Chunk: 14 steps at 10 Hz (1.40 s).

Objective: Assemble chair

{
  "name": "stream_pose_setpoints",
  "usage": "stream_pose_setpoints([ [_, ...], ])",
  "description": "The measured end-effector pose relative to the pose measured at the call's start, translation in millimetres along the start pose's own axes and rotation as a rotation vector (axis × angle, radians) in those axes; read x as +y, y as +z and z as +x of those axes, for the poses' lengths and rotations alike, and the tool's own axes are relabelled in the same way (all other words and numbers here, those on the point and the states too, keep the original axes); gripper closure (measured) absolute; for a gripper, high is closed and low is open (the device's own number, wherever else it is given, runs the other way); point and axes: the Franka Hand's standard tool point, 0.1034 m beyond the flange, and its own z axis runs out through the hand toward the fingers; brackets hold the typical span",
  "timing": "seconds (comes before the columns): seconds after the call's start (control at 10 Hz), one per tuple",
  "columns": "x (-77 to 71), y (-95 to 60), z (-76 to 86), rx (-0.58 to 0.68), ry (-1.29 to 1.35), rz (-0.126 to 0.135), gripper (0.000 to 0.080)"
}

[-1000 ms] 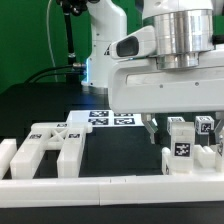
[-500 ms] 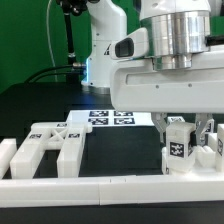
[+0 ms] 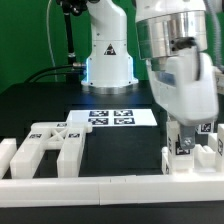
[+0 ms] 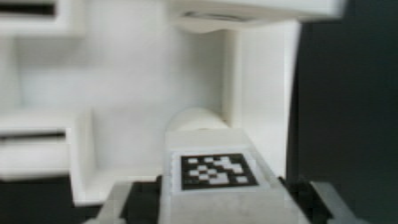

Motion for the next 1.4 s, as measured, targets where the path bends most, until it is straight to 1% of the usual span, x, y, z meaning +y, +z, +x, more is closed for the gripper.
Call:
stream_pose_setpoints([
  [0.2, 0.6, 0.6, -2.1, 0.001, 0.024, 0.001, 0.0511],
  [0.3, 0.6, 0.6, -2.0, 0.001, 0.0, 0.001, 0.04],
  [0.4, 0.8, 0.7, -3.0, 0.0, -0.006, 0.0, 0.0263],
  [0.5, -0.8, 0.2, -5.1, 0.002, -0.27, 0.001, 0.0185],
  [0.6, -1.7, 0.2, -2.0, -0.007, -0.482, 0.01, 0.0185],
  [0.7, -1.0, 0.6, -0.4, -0.013, -0.632, 0.008, 0.0157],
  [0.8, -0.9, 0.9, -0.2, -0.009, -0.654, 0.006, 0.0152],
  [1.1, -1.3, 0.8, 1.8, -0.002, -0.855, 0.002, 0.015],
  [1.2, -4.6, -0.6, 0.3, 0.014, -1.113, -0.037, 0.015],
  [1.3, -6.2, -1.0, 1.1, 0.019, -1.099, -0.03, 0.015],
  [1.4, -5.9, -0.8, 1.2, 0.019, -1.07, -0.03, 0.015],
])
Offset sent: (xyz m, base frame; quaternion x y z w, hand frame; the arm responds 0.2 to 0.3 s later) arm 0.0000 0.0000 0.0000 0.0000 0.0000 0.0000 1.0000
